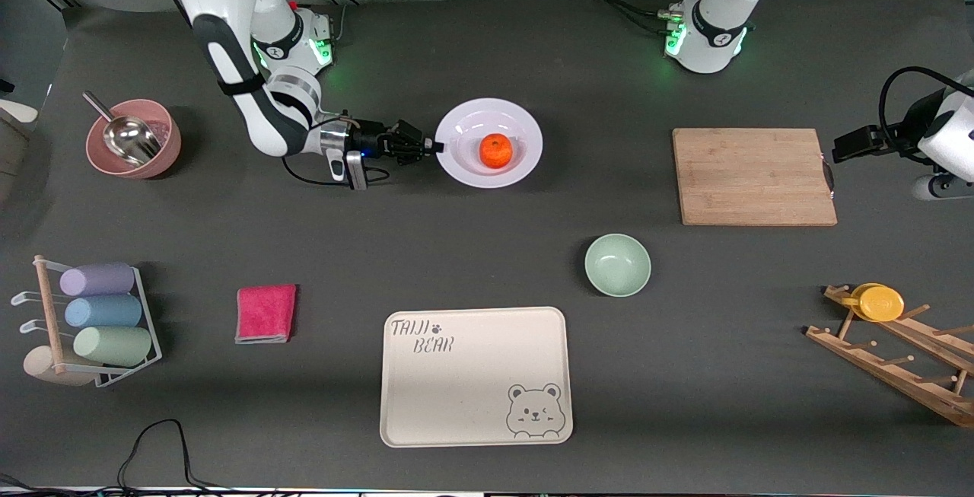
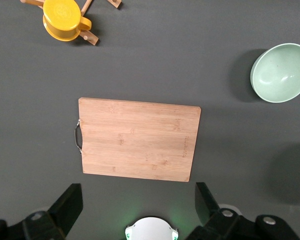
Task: Place orange and plate with both arms
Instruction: 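Drag the white plate by its rim with the right gripper onto the bear tray, then settle the plate on the tray and open the right gripper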
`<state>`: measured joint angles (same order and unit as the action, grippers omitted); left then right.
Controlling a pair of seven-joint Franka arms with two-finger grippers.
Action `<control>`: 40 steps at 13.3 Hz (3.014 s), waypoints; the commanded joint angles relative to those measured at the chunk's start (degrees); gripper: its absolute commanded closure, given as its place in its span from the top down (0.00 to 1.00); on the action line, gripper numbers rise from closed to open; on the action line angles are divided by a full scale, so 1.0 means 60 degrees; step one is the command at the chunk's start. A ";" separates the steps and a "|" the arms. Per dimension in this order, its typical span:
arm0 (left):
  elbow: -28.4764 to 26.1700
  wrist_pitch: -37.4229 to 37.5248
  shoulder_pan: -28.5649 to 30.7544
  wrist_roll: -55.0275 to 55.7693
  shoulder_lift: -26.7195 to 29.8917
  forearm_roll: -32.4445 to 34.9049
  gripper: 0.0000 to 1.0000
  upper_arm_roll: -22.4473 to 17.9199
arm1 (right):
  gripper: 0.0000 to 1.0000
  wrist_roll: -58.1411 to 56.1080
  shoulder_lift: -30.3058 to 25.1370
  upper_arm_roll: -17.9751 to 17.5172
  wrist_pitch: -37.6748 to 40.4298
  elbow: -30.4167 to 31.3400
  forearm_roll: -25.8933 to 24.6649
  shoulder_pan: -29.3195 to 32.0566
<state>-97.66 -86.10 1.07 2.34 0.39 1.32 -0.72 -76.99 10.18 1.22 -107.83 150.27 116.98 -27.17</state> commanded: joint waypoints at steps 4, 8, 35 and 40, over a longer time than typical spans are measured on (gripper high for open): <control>0.0266 0.0244 -0.0163 0.0181 -0.0123 0.0132 1.00 0.0003 | 0.00 0.2854 -0.1523 0.0074 -0.0177 -0.0053 -0.1960 0.0776; 0.0266 0.0244 -0.0163 0.0181 -0.0123 0.0132 1.00 0.0003 | 0.00 0.3718 -0.0091 0.0074 -0.0192 -0.2157 -0.2490 0.1392; 0.0397 0.0244 -0.0075 0.0181 -0.0123 0.0132 1.00 -0.0012 | 0.00 0.5919 0.9508 0.0968 -0.1422 -1.4792 -0.3091 0.1935; 0.0529 0.0259 -0.0105 0.0137 -0.0153 0.0161 1.00 -0.0012 | 0.00 0.4821 0.9948 0.0953 -0.1437 -1.4733 -0.2608 0.1877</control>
<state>-95.93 -86.04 0.90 2.49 -0.05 1.37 -0.71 -45.65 67.98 7.40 -116.07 64.26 99.74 -15.95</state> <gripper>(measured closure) 0.000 0.965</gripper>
